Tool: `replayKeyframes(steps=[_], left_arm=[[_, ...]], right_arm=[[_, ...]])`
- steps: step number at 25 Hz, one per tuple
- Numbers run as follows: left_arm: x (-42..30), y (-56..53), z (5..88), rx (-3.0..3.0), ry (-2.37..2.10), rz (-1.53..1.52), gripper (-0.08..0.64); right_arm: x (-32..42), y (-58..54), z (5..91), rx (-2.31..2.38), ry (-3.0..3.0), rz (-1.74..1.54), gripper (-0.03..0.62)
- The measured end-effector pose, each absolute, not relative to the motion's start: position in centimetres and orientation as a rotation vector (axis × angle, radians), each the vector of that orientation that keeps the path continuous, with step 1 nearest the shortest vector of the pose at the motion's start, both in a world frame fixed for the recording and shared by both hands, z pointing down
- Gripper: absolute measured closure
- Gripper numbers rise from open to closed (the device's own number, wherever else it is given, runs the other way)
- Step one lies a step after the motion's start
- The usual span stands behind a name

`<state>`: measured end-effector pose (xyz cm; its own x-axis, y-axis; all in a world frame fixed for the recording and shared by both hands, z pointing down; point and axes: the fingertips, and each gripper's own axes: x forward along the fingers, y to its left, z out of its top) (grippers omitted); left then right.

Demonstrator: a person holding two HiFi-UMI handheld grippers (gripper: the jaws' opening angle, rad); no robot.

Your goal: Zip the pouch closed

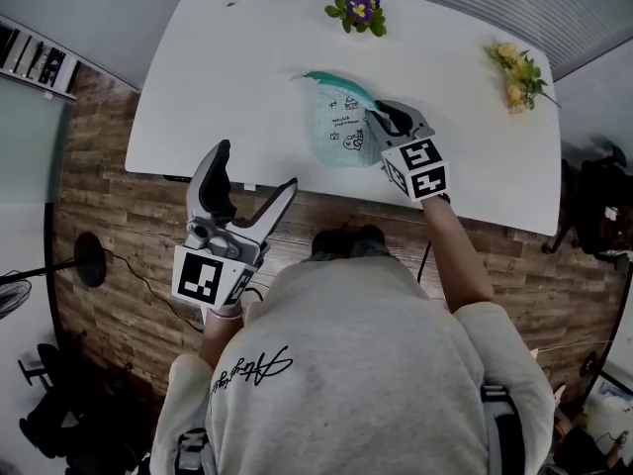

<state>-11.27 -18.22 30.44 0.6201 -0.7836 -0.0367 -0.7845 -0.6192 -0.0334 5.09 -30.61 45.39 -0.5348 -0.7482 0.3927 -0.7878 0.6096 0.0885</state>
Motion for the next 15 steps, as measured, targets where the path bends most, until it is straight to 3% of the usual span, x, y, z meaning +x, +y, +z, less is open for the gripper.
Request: replayKeyframes(steps=[15], left_arm=[[-11.6,-18.9,30.1,-2.804,1.247,0.036,0.144]], right_arm=[[4.0,-26.5,38.9,1.289,-2.619,0.027,0.529]])
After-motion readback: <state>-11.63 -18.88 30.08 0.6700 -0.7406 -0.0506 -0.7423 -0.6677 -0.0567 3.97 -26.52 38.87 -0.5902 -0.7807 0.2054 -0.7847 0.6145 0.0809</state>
